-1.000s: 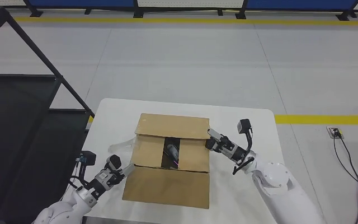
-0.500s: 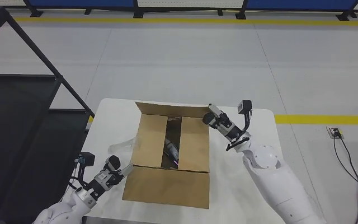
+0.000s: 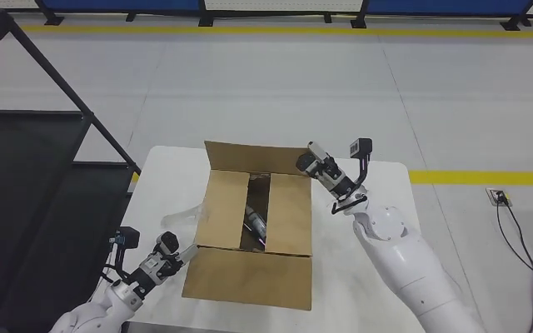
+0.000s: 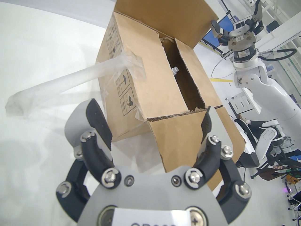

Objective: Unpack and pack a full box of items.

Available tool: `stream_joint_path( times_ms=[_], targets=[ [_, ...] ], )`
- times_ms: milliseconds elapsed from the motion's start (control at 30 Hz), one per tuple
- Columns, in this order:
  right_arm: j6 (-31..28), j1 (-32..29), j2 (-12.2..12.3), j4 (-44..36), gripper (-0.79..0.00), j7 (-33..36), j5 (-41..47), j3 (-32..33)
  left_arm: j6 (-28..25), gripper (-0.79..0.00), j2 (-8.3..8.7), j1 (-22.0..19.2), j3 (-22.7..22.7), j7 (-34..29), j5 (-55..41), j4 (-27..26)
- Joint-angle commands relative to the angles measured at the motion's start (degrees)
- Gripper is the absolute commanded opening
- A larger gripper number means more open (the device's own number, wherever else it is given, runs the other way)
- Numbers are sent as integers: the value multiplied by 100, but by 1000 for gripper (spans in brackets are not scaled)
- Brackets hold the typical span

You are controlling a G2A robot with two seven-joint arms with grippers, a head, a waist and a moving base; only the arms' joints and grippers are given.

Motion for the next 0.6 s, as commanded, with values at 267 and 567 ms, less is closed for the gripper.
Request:
stream_joint_path(
  times_ms=[267,567],
  targets=[
    [549,48,-103,-341,0,-482,-379,-204,0,0,0,0,-1,0,1,0],
    [1582,969,-508,684,0,-1376,-809,-745,0,0,0,0,-1,0,1,0]
  ],
)
